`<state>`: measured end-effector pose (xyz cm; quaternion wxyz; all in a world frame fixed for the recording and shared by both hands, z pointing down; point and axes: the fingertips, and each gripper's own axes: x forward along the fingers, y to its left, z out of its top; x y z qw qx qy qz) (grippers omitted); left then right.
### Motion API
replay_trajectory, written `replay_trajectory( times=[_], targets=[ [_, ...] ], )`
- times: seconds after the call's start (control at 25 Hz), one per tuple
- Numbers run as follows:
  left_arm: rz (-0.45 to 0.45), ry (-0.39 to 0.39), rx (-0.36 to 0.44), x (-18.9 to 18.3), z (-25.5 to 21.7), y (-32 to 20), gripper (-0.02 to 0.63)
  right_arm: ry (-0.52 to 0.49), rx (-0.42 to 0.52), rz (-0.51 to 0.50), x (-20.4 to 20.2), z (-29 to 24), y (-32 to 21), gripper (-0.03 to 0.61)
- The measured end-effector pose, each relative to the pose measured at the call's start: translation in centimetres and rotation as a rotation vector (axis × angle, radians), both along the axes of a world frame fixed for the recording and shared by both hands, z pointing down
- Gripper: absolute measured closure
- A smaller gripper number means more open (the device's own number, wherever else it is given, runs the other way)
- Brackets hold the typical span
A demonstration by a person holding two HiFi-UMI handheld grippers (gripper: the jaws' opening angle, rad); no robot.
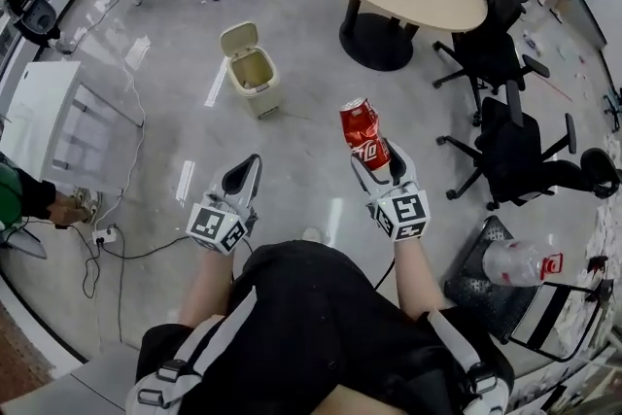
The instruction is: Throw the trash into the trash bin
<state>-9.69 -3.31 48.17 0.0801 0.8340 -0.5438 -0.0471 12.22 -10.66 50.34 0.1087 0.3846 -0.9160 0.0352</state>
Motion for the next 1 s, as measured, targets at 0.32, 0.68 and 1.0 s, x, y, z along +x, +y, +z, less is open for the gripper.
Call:
replay_trajectory(
  times=[0.32, 0.68, 1.0],
  targets=[
    [-0.128, -0.008, -0.04, -2.0, -0.2, -0.1, 0.614, -0.022, -0.048, -0.116, -3.1, 1.2, -3.9, 0.27],
    [-0.21, 0.01, -0.014, -9.4, 0.8, -1.9, 0.614, -0.002, -0.031, -0.217, -12.3, 1.9, -6.9, 0.27],
    [-0.21, -0.026, 0.026, -19.5, -1.2, -9.8, 0.614, -0.001, -0.021, -0.22, -22.4, 1.4, -13.5, 0.27]
  ],
)
